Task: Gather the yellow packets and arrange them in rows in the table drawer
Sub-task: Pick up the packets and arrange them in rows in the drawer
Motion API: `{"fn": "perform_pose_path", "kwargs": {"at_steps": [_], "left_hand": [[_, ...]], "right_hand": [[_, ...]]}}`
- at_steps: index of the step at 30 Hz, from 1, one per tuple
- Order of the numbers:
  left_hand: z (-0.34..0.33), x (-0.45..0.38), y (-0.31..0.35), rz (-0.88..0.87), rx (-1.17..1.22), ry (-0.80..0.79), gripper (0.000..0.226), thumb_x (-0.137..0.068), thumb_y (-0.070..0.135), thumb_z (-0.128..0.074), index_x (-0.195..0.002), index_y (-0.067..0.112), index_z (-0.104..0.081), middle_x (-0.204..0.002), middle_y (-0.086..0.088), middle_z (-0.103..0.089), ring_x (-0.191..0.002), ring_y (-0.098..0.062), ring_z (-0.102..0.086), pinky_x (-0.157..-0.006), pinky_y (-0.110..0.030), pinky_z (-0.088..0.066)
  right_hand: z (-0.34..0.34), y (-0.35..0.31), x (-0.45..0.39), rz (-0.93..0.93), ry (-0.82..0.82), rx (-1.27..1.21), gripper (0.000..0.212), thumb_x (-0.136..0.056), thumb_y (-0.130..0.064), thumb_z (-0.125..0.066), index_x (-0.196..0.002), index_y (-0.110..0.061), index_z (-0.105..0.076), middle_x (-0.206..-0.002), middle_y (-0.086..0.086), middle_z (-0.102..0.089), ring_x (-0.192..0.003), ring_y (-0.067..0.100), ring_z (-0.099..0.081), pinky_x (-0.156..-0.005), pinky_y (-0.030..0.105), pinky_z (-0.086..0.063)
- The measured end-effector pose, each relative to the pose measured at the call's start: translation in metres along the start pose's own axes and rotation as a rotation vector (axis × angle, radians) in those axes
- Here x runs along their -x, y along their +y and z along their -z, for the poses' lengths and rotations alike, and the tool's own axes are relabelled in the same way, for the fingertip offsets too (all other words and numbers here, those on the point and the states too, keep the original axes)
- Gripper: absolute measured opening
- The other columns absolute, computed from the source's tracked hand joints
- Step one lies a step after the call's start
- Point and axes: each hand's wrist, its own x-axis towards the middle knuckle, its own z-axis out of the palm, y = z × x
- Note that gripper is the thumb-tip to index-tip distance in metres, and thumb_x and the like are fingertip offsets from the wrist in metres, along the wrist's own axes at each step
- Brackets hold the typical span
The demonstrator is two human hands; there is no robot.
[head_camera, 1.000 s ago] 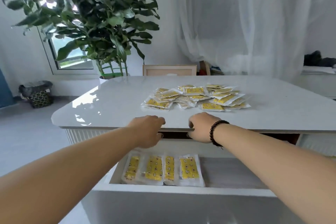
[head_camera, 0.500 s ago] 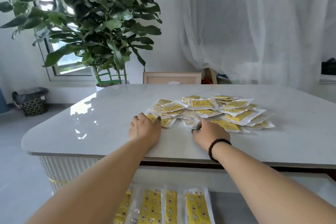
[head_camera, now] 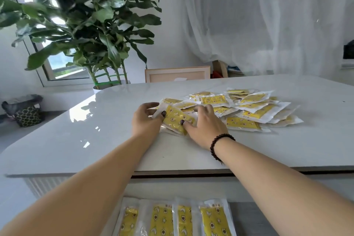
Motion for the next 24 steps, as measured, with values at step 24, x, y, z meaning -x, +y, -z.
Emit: {"fn": "perform_pose_path", "kwargs": {"at_steps": [24], "left_hand": [[0.003,-0.001,0.007,0.219,0.165,0.491,0.068,-0.099,0.010,-0.040,-0.153,0.034,-0.006,-0.146,-0.008,-0.045,-0.100,-0.027,-0.056,-0.087,-0.033,-0.042]], "right_hand": [[-0.007,-0.008,0.004,0.293,-0.041,0.086,0.024,-0.097,-0.025,-0.046,-0.100,-0.010,-0.063,-0.110,0.004,-0.059,-0.110,0.021,-0.051,-0.085,0.031,-0.044]]}}
